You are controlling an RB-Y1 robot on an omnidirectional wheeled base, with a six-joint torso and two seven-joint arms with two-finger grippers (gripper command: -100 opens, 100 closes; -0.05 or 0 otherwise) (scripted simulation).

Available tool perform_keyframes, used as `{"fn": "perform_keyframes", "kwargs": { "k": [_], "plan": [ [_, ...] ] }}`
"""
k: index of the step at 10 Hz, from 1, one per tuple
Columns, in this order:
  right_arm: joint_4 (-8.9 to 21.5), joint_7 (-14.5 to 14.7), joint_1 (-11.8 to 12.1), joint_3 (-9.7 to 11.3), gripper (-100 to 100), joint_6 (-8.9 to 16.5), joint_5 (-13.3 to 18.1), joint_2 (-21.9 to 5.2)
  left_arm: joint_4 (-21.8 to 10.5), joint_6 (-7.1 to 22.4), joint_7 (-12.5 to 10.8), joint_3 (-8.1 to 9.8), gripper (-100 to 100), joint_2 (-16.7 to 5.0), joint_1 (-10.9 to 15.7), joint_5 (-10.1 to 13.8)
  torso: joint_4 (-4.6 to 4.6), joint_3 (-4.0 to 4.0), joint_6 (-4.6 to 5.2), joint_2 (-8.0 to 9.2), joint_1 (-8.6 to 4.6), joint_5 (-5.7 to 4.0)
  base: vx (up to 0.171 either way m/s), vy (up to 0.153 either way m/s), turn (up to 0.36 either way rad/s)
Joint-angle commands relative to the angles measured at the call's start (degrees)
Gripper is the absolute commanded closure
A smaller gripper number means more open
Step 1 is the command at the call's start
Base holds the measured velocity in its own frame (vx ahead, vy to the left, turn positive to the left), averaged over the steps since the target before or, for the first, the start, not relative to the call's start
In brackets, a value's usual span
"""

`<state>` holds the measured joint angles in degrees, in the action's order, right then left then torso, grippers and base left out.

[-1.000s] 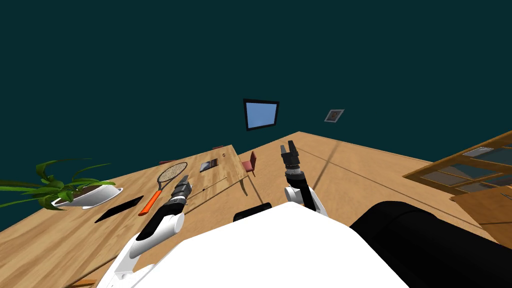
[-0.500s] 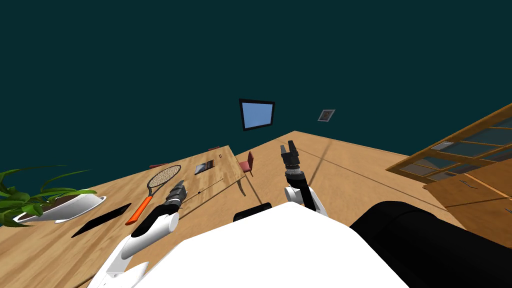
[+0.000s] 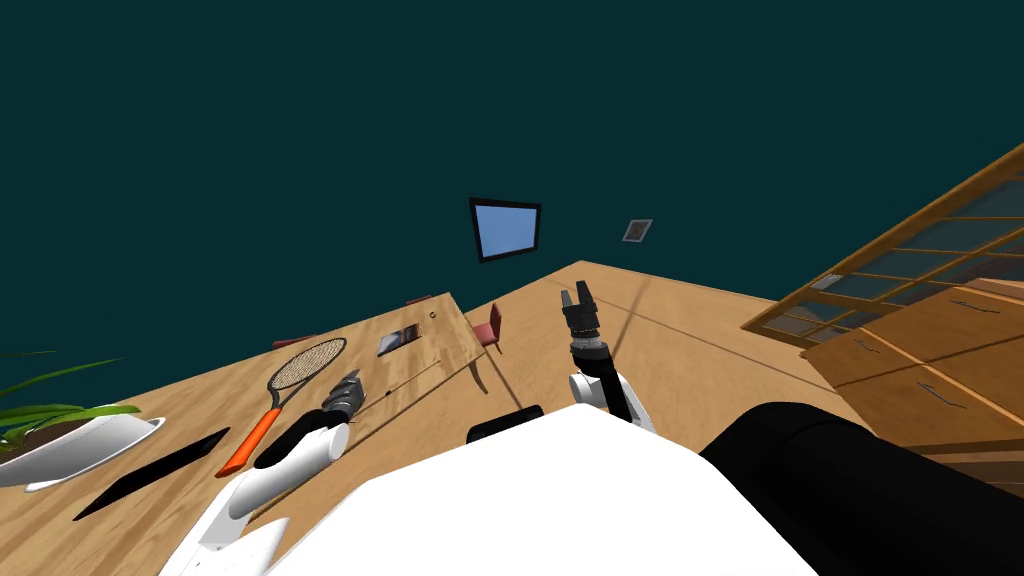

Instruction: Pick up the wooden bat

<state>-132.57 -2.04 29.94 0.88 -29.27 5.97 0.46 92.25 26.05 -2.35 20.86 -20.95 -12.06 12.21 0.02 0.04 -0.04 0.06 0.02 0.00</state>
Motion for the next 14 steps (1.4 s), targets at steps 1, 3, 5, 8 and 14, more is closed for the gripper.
{"fn": "perform_keyframes", "kwargs": {
  "k": [1, 3, 5, 8, 14],
  "plan": [
    [0.0, 0.0, 0.0, 0.0, 0, 0.0, 0.0, 0.0, -2.86, 2.86, -0.4, 1.57, -100, -0.95, 1.12, 0.64, 0.0, 0.0, 0.0, 0.0, 0.0, 0.0, -0.012, -0.01, -0.167],
    [0.0, 0.0, 0.0, 0.0, 0, 0.0, 0.0, 0.0, -5.67, 6.22, -0.78, 3.02, -100, -1.76, 2.22, 1.15, 0.0, 0.0, -0.01, 0.01, 0.02, 0.01, -0.01, -0.005, -0.131],
    [0.0, 0.0, 0.0, 0.0, 0, 0.0, 0.0, 0.0, -5.67, 8.39, -0.78, 3.02, -100, -1.76, 2.22, 1.15, 0.0, 0.0, -0.01, 0.0, 0.05, 0.01, -0.005, 0.003, -0.038],
    [0.0, 0.0, 0.0, 0.0, 0, 0.0, 0.0, 0.0, -8.01, 12.14, -1.13, 4.45, -100, -2.51, 3.28, 1.66, 0.0, -0.01, -0.02, -0.02, 0.07, 0.01, -0.004, 0.006, -0.094],
    [0.0, 0.0, 0.0, 0.0, 0, 0.0, 0.0, 0.0, -14.64, 21.38, -2.04, 8.51, -100, -4.31, 6.15, 3.09, -0.01, -0.02, -0.01, -0.03, 0.09, 0.02, -0.003, 0.015, -0.124]
  ]
}}
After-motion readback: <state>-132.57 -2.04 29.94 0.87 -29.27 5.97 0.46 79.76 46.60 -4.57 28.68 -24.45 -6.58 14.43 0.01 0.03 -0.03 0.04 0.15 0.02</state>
